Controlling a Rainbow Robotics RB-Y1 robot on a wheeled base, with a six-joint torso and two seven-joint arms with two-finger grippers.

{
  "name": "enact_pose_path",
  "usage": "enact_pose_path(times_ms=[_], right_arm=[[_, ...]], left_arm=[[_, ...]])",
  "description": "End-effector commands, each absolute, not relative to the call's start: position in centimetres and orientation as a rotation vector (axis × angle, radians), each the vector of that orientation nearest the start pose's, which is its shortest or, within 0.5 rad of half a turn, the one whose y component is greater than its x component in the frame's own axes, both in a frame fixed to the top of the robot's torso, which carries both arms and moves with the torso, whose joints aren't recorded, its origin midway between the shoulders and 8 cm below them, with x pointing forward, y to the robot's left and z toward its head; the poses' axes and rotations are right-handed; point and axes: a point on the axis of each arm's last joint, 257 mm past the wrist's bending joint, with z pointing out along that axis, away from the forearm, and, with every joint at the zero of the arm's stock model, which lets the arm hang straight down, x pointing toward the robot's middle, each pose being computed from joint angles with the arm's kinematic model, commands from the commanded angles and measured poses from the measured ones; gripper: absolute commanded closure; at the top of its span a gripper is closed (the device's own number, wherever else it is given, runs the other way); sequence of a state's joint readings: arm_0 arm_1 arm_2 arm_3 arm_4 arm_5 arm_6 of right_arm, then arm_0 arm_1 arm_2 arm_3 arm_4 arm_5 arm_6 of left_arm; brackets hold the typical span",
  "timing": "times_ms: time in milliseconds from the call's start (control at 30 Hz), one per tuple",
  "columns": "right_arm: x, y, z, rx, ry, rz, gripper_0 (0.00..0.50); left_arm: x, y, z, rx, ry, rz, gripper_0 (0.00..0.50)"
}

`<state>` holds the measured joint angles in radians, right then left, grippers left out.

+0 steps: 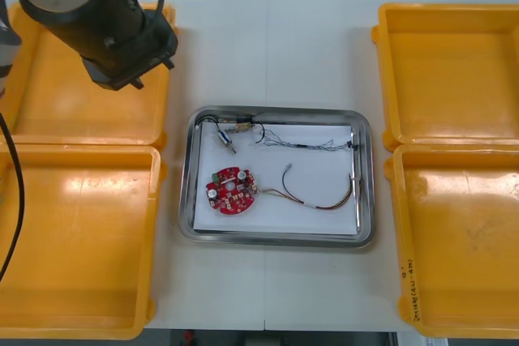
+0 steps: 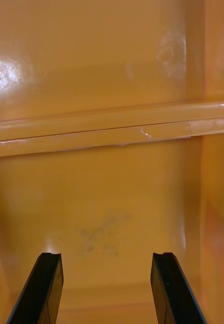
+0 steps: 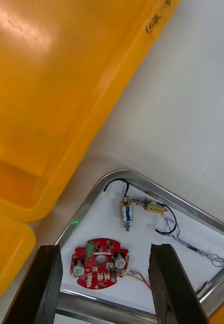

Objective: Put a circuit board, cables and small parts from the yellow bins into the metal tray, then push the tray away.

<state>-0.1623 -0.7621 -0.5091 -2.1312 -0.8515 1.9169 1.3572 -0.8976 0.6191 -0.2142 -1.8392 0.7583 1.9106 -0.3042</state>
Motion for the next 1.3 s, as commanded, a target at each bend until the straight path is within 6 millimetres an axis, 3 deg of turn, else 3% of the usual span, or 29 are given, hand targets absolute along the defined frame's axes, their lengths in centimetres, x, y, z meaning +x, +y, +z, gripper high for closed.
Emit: enact_pose_path(times_ms=[33, 600, 967, 1300], right_arm=[[38.5, -40.7, -12.9, 0.144, 2.579, 0.045, 0.0], [38.8, -40.0, -13.1, 0.134, 2.585, 0.047, 0.0], [38.7, -39.8, -13.3, 0.138, 2.592, 0.051, 0.0], [38.7, -39.8, -13.3, 0.154, 2.591, 0.055, 0.0]], left_arm=[[49.7, 21.7, -4.9, -0.627, 2.489, -0.315, 0.0], [46.7, 29.7, -4.9, -0.482, 2.506, -0.258, 0.0], [43.8, 34.1, -7.1, -0.378, 2.548, -0.128, 0.0], [40.9, 36.2, -9.5, -0.263, 2.622, -0.086, 0.0]])
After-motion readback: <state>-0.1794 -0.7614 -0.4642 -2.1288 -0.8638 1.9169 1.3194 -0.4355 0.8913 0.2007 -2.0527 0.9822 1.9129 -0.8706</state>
